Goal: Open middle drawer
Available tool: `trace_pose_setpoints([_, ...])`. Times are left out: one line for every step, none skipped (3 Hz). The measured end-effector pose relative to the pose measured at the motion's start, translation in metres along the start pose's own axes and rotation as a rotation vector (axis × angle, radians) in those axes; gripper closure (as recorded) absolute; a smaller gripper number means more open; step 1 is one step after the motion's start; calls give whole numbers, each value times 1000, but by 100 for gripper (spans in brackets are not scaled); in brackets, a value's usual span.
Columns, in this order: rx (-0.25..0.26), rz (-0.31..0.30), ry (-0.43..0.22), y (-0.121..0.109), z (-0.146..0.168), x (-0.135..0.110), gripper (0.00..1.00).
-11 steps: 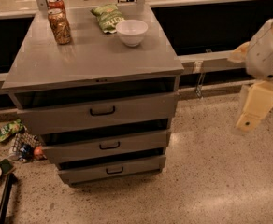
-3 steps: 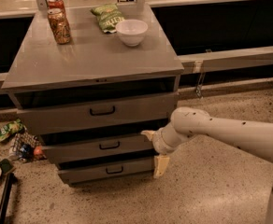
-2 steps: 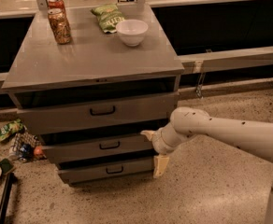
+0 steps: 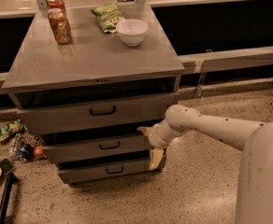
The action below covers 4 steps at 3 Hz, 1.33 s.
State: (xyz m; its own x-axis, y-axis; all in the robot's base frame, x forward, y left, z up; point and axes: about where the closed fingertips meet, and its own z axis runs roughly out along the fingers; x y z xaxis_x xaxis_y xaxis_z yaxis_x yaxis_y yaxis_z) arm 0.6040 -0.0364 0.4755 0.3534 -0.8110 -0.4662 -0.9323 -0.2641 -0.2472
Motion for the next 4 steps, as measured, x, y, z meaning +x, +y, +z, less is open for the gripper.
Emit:
trace_pose_setpoints([2,-26,2,-21,13,10,0])
trace_pose_setpoints([-4,-23,-1,-36,27,22,0])
trace_pose_setpoints([-21,6,-5,-35,39,33,13])
trace_pose_setpoints([-31,35,-6,-30,44,41,37])
